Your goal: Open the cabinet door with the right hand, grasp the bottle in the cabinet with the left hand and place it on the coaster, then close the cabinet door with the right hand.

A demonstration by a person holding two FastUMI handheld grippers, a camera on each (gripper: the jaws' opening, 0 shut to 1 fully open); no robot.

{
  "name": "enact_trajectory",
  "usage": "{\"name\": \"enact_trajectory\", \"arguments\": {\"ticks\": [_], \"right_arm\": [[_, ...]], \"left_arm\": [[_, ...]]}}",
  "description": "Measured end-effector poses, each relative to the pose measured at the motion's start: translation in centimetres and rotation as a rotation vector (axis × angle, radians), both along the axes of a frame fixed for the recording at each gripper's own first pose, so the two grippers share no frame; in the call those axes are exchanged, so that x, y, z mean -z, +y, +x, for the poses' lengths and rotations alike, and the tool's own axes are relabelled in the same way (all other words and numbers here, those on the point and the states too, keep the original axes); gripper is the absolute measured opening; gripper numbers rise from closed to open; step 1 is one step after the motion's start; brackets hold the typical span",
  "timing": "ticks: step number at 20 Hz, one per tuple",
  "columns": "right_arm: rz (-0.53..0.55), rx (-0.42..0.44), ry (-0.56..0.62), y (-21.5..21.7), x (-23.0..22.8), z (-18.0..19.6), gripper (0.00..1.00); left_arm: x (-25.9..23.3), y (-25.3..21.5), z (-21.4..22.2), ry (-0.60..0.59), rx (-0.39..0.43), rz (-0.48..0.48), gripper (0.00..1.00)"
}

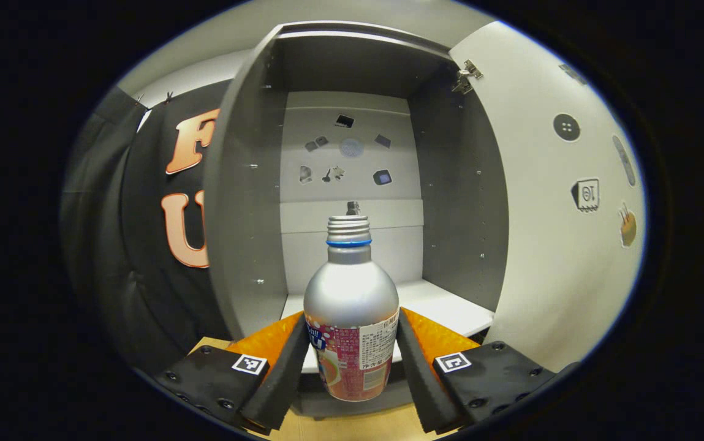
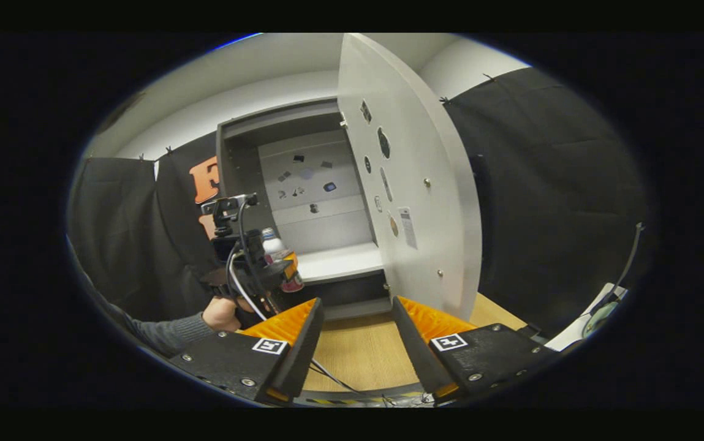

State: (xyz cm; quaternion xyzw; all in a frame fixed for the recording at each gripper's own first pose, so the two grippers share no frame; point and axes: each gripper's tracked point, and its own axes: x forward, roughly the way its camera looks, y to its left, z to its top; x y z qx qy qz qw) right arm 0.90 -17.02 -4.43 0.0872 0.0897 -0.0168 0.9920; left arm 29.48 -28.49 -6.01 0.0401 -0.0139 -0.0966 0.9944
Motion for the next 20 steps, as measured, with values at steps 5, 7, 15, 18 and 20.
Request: {"name": "enact_trajectory", "arguments": {"ticks": [5, 7, 15, 18, 20], "right_arm": [[0.034, -0.042, 0.044, 0.0, 1.7, -2.2, 0.71], [0.035, -0.057, 0.078, -0.1, 2.8, -3.2, 0.71], [0.018, -0.097, 0.239, 0.6, 8.4, -4.2, 0.71], [0.029, -0.099, 0.318, 0.5, 11.2, -4.0, 0.71], [0.033, -0.102, 0.336, 0.4, 11.6, -3.4, 0.71]], "left_arm": [[8.2, 2.6, -7.4, 0.072, -0.044, 0.063, 0.85], [12.3, 3.4, -9.5, 0.114, -0.055, 0.081, 0.84], [24.8, 7.1, -12.9, 0.235, -0.124, 0.051, 0.85], [29.3, 8.4, -12.8, 0.29, -0.166, 0.049, 0.85], [30.6, 8.9, -12.8, 0.292, -0.186, 0.037, 0.85]]}}
